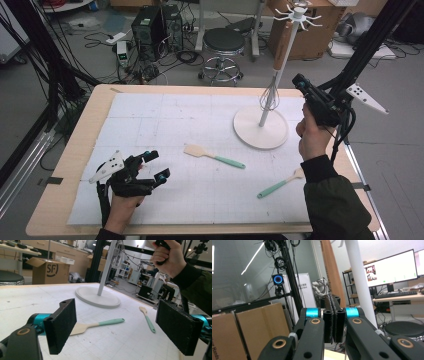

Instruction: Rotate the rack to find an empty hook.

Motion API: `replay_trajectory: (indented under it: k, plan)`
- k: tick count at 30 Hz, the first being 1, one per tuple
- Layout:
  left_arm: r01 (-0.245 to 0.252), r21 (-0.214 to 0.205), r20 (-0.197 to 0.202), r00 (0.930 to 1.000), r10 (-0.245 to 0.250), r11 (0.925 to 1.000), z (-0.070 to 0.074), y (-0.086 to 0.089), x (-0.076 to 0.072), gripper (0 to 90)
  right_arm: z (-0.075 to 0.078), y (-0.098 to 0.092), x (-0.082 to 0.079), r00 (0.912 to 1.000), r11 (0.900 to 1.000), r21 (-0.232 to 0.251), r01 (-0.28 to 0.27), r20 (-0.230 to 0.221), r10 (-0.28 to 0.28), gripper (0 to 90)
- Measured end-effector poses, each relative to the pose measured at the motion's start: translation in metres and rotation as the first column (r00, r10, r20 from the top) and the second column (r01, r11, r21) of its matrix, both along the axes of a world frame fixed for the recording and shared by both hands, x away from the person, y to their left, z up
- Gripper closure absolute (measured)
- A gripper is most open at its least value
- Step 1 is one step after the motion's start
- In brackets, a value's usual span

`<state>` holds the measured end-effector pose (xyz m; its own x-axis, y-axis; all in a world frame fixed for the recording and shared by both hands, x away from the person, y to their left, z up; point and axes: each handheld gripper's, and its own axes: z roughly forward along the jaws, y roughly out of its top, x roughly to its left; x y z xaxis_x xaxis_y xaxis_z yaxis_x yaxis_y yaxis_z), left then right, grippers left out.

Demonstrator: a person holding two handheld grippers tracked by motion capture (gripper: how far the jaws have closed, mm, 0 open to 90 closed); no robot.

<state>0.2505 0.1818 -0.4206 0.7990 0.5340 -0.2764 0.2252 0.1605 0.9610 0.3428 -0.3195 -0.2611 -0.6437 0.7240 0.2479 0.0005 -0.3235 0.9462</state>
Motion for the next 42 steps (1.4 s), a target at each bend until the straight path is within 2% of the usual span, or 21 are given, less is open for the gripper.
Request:
replay_trajectory:
  k: [6,10,16,24,26,30,34,42]
  plan:
    - [0.003,-0.005,0.002,1.0,-0.003,1.0,0.0,0.001,-0.001,17.6,0.007,0.002,0.004,0.9999,1.0,0.007,0.0,0.017,0.0,90.0]
    - [-0.006,-0.018,0.001,1.0,0.006,0.9998,0.001,0.003,-0.003,17.6,0.011,-0.002,0.01,0.9998,0.9991,0.043,0.0,0.02,-0.001,90.0]
    - [-0.002,-0.013,-0.004,1.0,0.002,0.9999,-0.001,0.002,-0.002,17.6,0.016,-0.006,0.018,0.9996,0.9969,0.078,0.008,0.026,-0.01,90.0]
    - [0.002,-0.023,0.002,1.0,-0.002,0.9997,0.0,0.005,-0.005,17.6,0.038,-0.006,0.033,0.9986,0.9931,0.117,0.013,0.05,-0.019,90.0]
    - [0.002,-0.025,0.004,1.0,-0.002,0.9997,0.001,0.005,-0.006,17.6,0.043,-0.008,0.039,0.999,0.9885,0.151,0.006,0.044,-0.013,90.0]
    - [0.005,-0.026,0.007,1.0,-0.005,0.9997,0.001,0.005,-0.008,17.6,0.052,-0.011,0.047,0.9989,0.9838,0.179,0.013,0.042,-0.021,90.0]
    - [0.008,-0.022,0.012,0.9999,-0.008,0.9997,0.001,0.006,-0.009,17.6,0.056,-0.015,0.053,0.9991,0.9731,0.23,0.009,0.039,-0.019,90.0]
    - [0.002,-0.025,0.017,0.9999,-0.002,0.9997,0.002,0.008,-0.012,17.6,0.053,-0.012,0.063,0.9993,0.9697,0.244,0.009,0.033,-0.017,90.0]
